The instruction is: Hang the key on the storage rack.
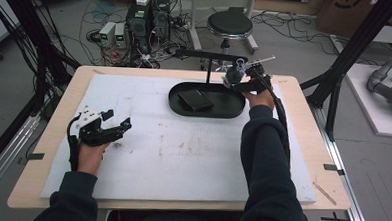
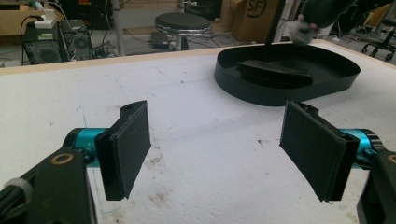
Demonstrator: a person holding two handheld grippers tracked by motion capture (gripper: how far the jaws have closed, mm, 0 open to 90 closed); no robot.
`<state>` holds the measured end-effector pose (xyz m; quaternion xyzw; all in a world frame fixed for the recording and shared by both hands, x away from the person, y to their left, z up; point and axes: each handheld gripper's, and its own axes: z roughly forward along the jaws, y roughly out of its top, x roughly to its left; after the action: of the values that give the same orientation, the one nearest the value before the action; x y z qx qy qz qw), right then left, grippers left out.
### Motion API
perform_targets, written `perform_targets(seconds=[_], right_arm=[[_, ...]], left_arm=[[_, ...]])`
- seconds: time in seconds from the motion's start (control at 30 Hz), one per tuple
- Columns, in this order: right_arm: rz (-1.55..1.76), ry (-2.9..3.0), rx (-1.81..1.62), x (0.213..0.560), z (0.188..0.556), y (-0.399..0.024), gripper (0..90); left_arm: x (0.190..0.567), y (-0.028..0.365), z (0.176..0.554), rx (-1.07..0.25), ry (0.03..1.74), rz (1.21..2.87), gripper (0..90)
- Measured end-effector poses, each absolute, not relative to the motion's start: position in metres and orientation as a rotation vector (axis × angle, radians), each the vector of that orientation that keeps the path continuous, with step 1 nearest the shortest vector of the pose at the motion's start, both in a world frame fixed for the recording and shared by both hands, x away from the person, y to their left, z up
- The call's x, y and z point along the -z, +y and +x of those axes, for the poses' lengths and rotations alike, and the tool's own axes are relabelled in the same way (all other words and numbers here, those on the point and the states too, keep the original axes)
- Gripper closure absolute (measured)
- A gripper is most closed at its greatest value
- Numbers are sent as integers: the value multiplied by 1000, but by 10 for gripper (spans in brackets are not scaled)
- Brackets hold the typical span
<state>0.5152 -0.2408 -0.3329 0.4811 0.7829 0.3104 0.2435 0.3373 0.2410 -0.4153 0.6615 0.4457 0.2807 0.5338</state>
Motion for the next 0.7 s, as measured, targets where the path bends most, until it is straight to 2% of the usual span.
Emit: perform_targets(seconds=[0.3, 0.37, 0.43, 0.7], right_arm=[[1251, 2201, -895, 311, 481, -277, 198], [1204, 2148, -982, 315, 463, -287, 230], [1234, 2161, -980, 320, 453, -296, 207], [1165, 2132, -1074, 350, 399, -320, 219]], left_arm=[[405, 239, 339, -676, 1042, 1545, 227], [404, 240, 339, -675, 1039, 1541, 214], [405, 240, 339, -666, 1046, 1536, 214], [406, 242, 341, -664, 1056, 1526, 214]])
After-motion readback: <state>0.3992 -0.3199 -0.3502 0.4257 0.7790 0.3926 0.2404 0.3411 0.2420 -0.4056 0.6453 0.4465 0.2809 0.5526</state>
